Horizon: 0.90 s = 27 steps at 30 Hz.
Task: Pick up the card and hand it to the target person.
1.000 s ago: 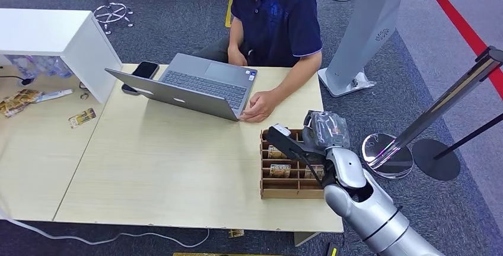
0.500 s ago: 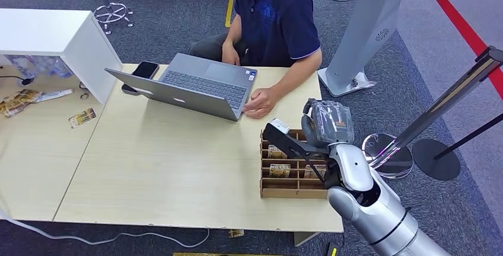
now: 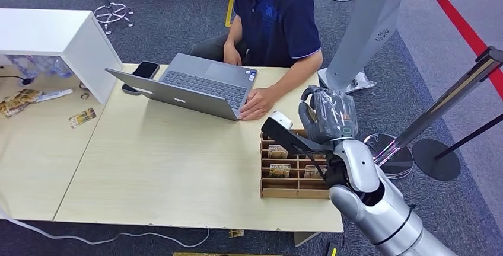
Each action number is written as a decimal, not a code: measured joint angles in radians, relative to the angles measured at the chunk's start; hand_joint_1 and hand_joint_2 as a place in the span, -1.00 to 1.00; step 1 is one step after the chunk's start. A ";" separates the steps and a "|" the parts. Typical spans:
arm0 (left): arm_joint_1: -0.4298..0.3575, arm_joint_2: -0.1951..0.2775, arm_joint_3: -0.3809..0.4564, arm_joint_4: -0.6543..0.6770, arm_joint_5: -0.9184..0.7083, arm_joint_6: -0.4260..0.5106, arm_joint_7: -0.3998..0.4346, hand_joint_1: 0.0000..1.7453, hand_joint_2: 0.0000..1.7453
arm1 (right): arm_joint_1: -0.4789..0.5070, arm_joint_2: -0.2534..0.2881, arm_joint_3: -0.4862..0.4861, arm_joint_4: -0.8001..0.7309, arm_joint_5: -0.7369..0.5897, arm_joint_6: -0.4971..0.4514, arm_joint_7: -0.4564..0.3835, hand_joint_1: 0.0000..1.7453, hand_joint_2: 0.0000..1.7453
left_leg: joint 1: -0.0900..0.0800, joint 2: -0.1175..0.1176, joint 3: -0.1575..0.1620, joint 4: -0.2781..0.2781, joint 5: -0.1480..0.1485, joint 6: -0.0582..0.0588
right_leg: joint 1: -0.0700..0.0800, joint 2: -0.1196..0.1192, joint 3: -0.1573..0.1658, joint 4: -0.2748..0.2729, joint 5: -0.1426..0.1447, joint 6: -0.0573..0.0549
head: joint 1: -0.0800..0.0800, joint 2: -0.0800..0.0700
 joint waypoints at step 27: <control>-0.072 -0.022 -0.021 -0.001 -0.064 -0.021 0.057 -1.00 -1.00 | -0.120 0.224 0.003 0.479 -0.032 -0.272 -0.178 0.71 1.00 | 0.000 -0.001 0.000 0.000 0.000 0.000 | 0.000 0.000 0.000 0.000 0.000 0.000 | 0.000 0.000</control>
